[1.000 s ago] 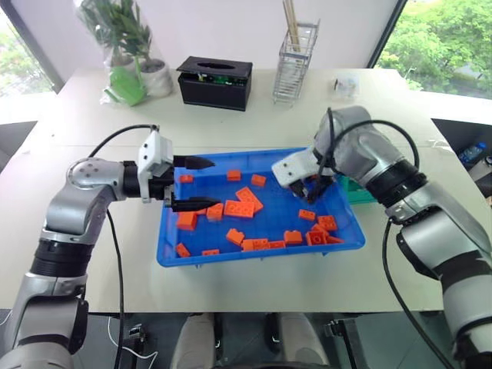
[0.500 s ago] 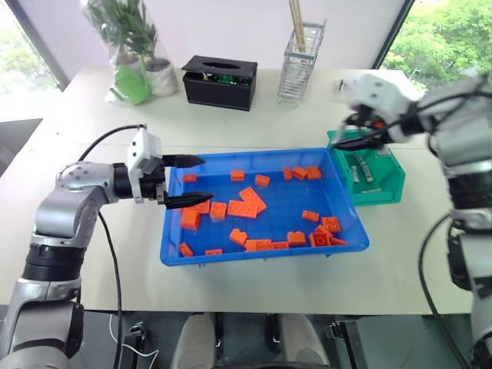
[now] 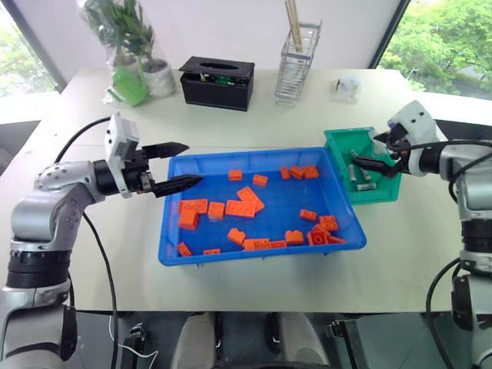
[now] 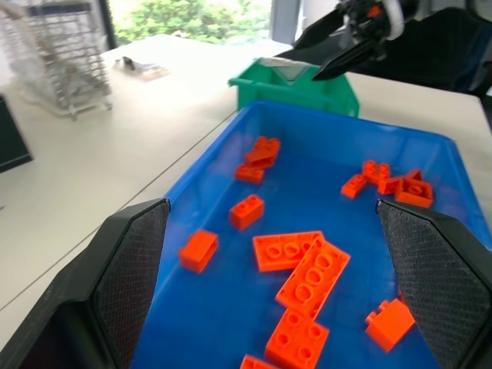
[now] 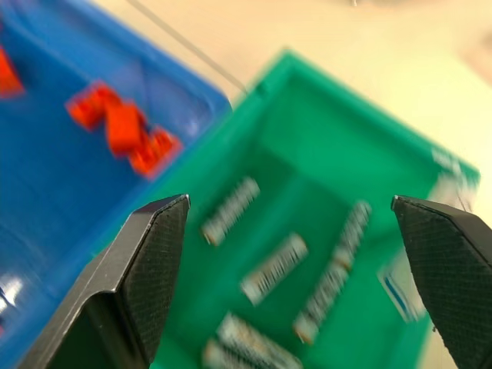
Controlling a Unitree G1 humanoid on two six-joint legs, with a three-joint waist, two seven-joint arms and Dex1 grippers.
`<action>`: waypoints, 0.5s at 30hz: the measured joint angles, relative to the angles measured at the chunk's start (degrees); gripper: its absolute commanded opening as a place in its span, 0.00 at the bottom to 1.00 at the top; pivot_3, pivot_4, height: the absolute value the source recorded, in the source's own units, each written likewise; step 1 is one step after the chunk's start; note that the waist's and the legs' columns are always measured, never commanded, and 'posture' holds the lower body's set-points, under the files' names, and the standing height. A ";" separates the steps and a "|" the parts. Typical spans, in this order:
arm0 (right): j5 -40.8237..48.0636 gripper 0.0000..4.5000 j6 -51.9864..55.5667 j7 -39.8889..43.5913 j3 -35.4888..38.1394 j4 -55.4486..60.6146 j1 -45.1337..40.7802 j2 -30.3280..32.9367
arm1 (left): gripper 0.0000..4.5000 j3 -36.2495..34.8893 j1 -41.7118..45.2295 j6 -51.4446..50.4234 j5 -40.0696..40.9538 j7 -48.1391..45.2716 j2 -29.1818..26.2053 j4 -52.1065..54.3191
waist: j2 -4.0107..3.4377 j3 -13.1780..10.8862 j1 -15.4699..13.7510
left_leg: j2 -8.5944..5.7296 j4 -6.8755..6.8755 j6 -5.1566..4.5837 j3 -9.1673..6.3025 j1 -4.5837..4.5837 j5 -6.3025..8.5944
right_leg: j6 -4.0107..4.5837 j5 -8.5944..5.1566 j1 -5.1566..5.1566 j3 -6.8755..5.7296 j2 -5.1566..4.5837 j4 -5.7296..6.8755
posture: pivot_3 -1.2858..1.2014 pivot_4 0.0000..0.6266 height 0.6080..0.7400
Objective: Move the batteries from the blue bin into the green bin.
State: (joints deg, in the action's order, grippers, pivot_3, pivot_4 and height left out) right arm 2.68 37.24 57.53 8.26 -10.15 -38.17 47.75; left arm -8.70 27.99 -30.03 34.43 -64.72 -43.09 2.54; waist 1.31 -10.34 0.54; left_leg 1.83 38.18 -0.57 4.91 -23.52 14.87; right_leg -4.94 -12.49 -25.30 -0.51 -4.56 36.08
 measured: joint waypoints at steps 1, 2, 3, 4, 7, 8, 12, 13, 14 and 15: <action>0.56 0.99 -0.45 0.02 0.37 0.07 0.41 0.56 | 1.00 -0.06 0.00 0.00 -0.01 0.05 -0.45 -0.30 | 0.00 0.00 -0.04 | -0.01 0.00 0.00 0.00 -0.02 0.00 | 0.00 0.00 0.00 0.00 -0.01 -0.03 | 0.52 0.24 0.97; 1.43 0.99 -0.69 0.22 1.13 0.27 1.24 1.47 | 1.00 -0.15 0.01 -0.01 0.00 0.07 -0.83 -0.30 | 0.00 0.00 -0.05 | -0.01 0.00 0.00 0.00 -0.03 0.00 | 0.00 0.00 0.00 0.00 -0.03 -0.05 | 0.52 0.24 0.97; 2.38 0.99 -0.72 0.55 1.85 0.45 2.06 2.59 | 1.00 -0.30 -0.02 -0.02 0.02 0.04 -1.13 -0.30 | 0.00 0.00 -0.04 | -0.02 0.00 -0.01 0.01 -0.04 0.01 | 0.01 -0.01 0.00 0.01 -0.06 -0.06 | 0.52 0.24 0.97; 3.60 0.99 -0.74 1.32 3.05 1.06 3.32 3.84 | 1.00 -0.59 -0.20 -0.18 0.04 -0.07 -1.69 -0.27 | 0.01 -0.01 0.02 | -0.02 0.00 -0.01 0.01 -0.04 0.01 | 0.01 -0.01 0.00 0.01 -0.06 -0.08 | 0.52 0.24 0.97; 8.49 0.99 -2.42 6.66 9.19 4.44 11.29 7.94 | 1.00 -2.66 -2.93 -0.88 0.45 -1.38 -4.94 0.23 | 0.02 0.00 0.13 | 0.00 -0.06 -0.03 0.00 -0.01 0.02 | -0.01 -0.01 0.01 0.00 -0.03 -0.09 | 0.52 0.24 0.97; 10.32 0.99 -3.78 9.15 11.72 5.72 15.17 8.86 | 1.00 -3.76 -5.08 -1.06 0.83 -2.21 -6.46 0.64 | 0.02 0.00 0.13 | 0.01 -0.08 -0.03 -0.01 0.02 0.02 | -0.04 -0.02 0.03 -0.01 -0.02 -0.08 | 0.52 0.24 0.97; 15.39 0.99 -9.12 17.35 20.21 6.20 26.89 10.90 | 1.00 -8.42 -12.55 -2.29 2.17 -5.43 -11.00 1.43 | 0.01 -0.01 0.46 | 0.07 -0.07 -0.03 -0.03 0.13 0.02 | 0.14 -0.13 0.04 0.01 -0.02 -0.08 | 0.52 0.24 0.97; 16.07 0.99 -10.04 19.00 21.67 5.76 28.94 11.56 | 1.00 -9.77 -13.91 -2.39 2.54 -5.90 -11.77 1.72 | 0.01 -0.01 0.44 | 0.09 -0.04 -0.03 -0.04 0.16 0.02 | 0.17 -0.15 0.08 0.02 -0.02 -0.08 | 0.52 0.24 0.97; 16.91 0.99 -11.35 20.79 23.45 5.11 31.07 12.27 | 1.00 -11.34 -15.05 -2.71 2.81 -6.22 -12.63 2.04 | 0.01 -0.01 0.41 | 0.10 0.01 -0.02 -0.04 0.18 0.02 | 0.20 -0.16 0.13 0.02 -0.03 -0.09 | 0.52 0.24 0.97; 17.53 0.99 -12.38 22.04 24.57 4.36 32.34 12.67 | 1.00 -12.67 -15.82 -2.94 3.07 -6.28 -13.27 2.10 | 0.01 0.00 0.39 | 0.10 0.03 -0.02 -0.05 0.20 0.02 | 0.21 -0.16 0.16 0.02 -0.04 -0.11 | 0.52 0.24 0.97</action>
State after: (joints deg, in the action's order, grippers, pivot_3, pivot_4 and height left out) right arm 20.21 24.86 79.57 32.84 -5.79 -5.83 60.41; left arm -21.37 12.17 -32.97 37.51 -71.00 -56.36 4.64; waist 1.33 -10.34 0.94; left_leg 1.93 38.21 -0.59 4.86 -23.31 14.88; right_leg -4.74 -12.65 -25.14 -0.48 -4.60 35.97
